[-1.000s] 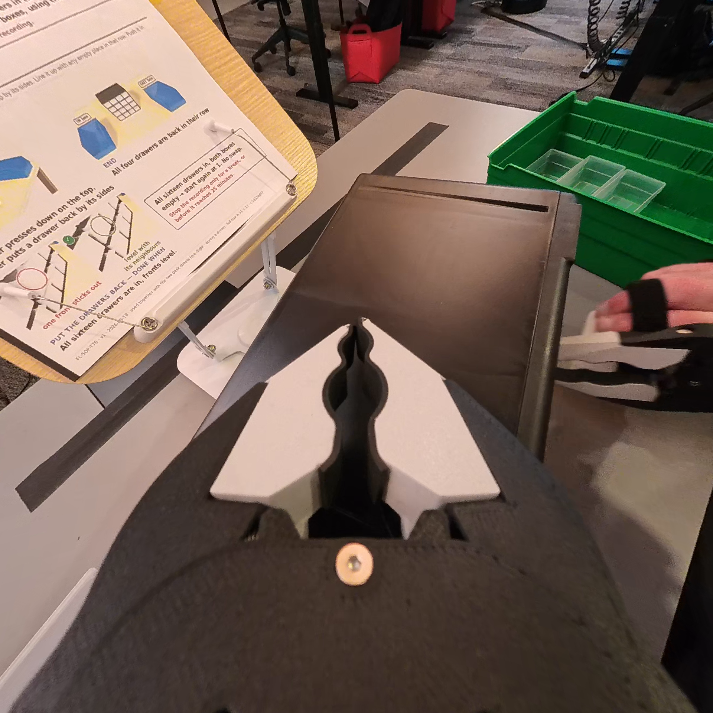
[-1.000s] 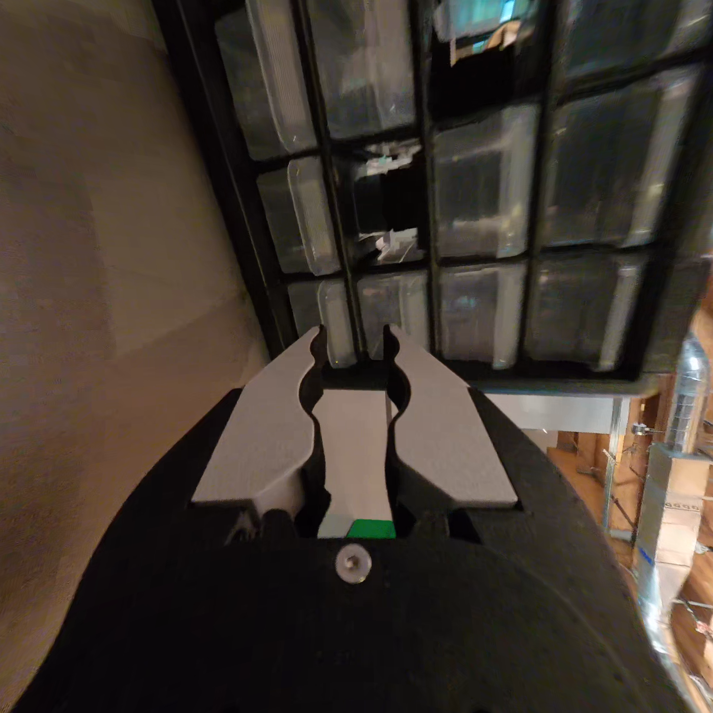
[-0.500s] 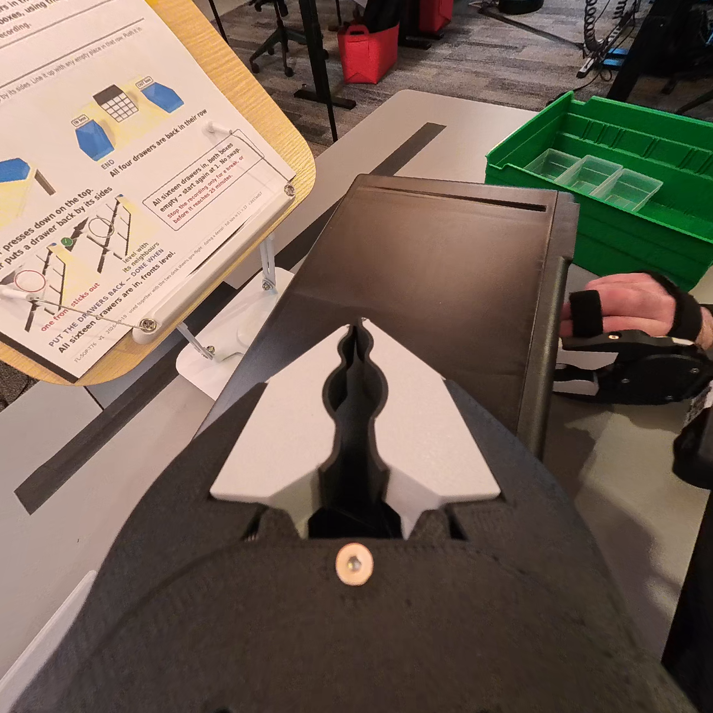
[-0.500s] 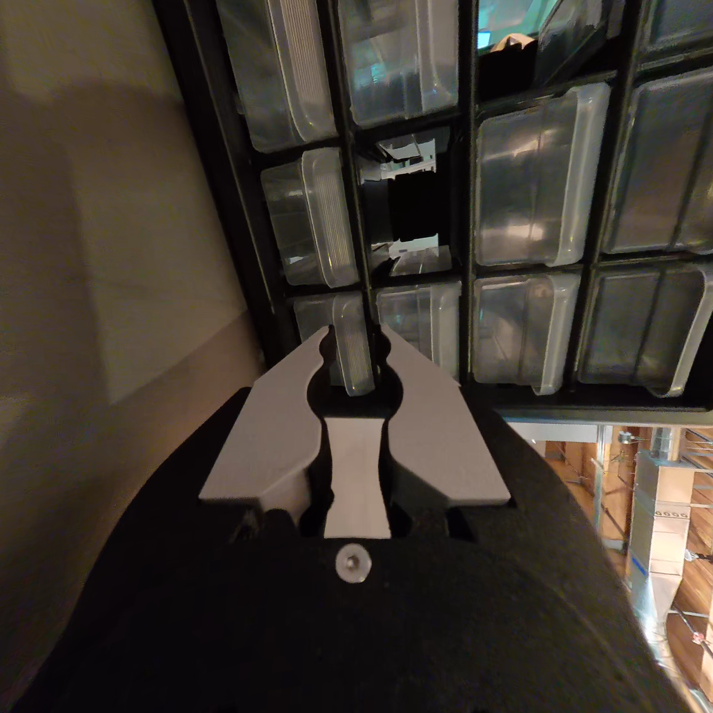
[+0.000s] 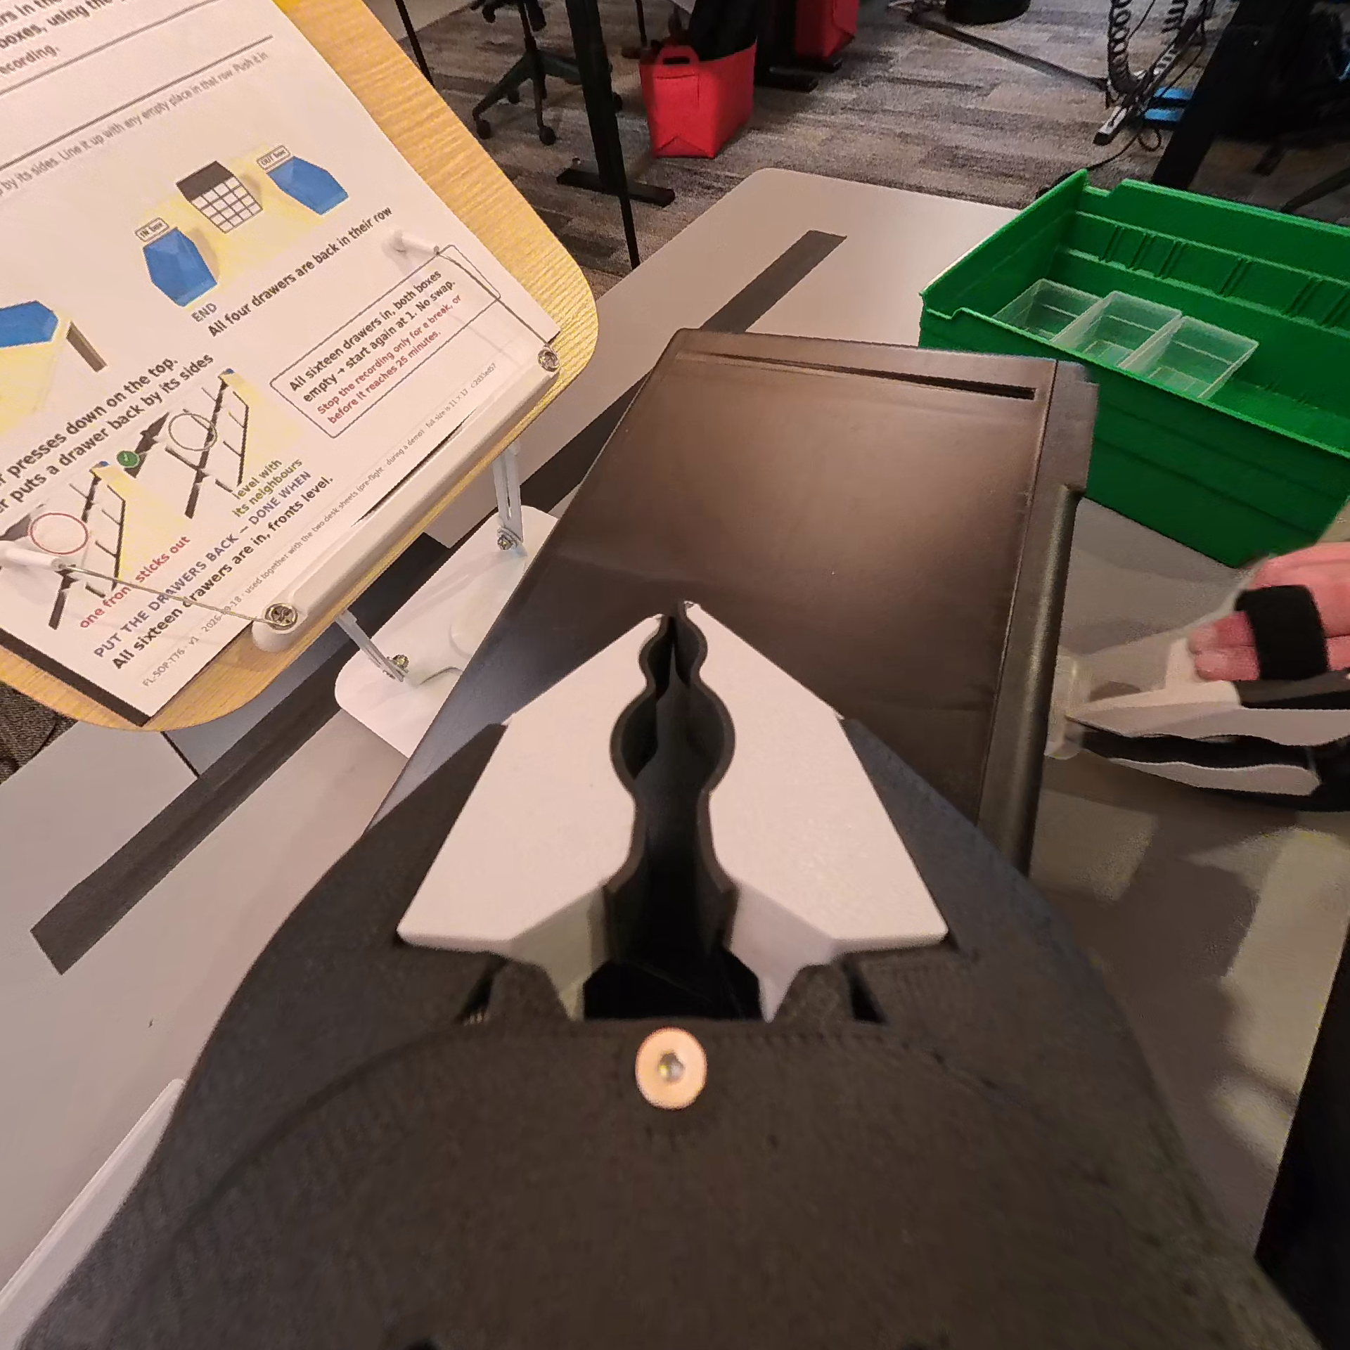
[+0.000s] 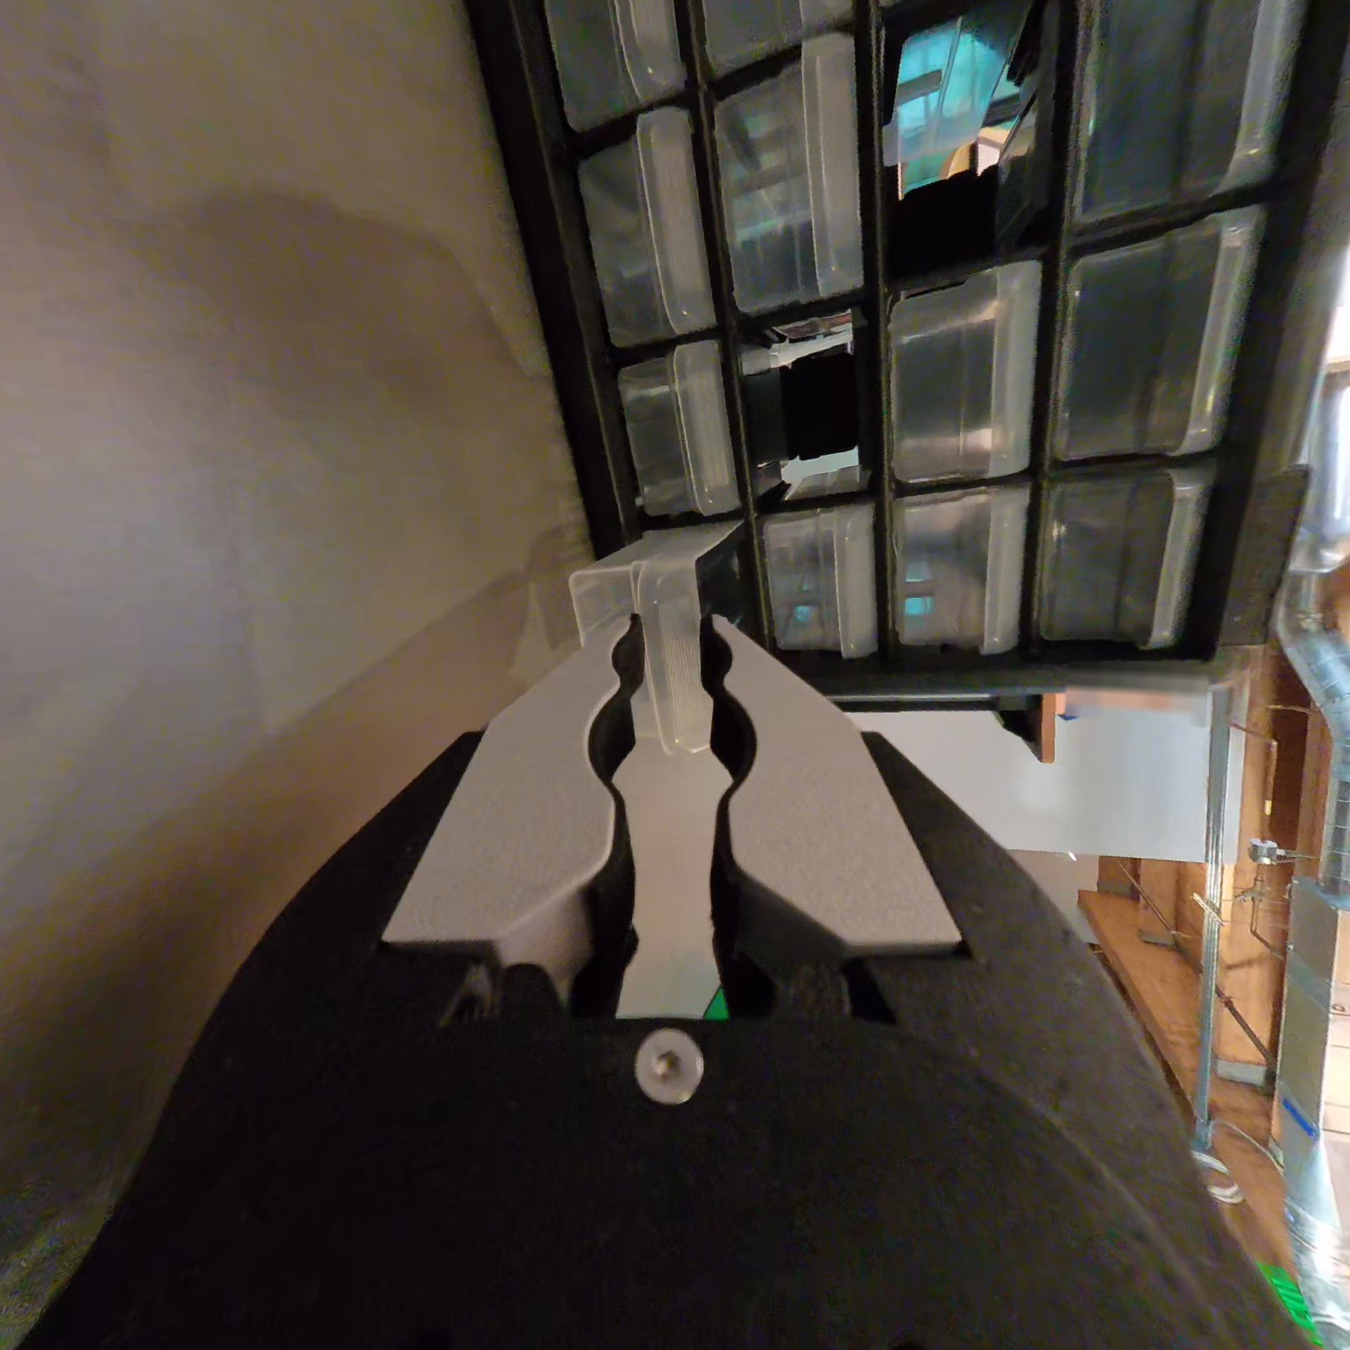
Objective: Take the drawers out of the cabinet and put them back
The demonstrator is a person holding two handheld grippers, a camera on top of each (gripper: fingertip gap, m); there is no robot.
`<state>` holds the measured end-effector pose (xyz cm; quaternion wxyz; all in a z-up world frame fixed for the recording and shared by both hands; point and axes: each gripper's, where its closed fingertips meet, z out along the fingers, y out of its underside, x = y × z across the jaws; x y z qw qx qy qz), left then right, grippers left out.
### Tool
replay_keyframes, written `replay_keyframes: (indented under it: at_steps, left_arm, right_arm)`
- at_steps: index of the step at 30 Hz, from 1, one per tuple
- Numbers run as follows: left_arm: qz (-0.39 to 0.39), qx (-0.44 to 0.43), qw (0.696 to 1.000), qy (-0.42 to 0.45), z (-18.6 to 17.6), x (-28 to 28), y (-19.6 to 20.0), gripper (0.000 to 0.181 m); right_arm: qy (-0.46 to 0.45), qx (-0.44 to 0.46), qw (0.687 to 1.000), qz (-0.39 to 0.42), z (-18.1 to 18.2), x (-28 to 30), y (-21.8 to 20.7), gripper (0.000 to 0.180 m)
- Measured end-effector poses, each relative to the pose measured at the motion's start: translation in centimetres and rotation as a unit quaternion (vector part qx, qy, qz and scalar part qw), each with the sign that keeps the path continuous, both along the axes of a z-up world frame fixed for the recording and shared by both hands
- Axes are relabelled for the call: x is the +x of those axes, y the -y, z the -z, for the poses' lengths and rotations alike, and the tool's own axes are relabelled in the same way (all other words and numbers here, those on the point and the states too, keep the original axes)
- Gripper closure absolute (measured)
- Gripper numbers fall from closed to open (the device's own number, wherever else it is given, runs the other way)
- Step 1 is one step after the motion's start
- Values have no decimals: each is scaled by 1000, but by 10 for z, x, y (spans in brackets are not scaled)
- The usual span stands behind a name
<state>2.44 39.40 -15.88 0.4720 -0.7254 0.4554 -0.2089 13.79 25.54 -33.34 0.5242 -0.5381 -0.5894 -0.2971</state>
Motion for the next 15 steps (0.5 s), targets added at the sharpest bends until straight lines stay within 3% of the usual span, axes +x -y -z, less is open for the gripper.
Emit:
replay_keyframes:
  at_steps: [1, 15]
  left_arm:
    - [0, 0, 1000, 0, 0, 0, 0, 181]
    - [2, -2, 1000, 1, 0, 1, 1, 181]
  right_arm:
    - [0, -2, 1000, 0, 0, 1, 5, 166]
    - [13, -25, 1000, -8, -5, 4, 46, 167]
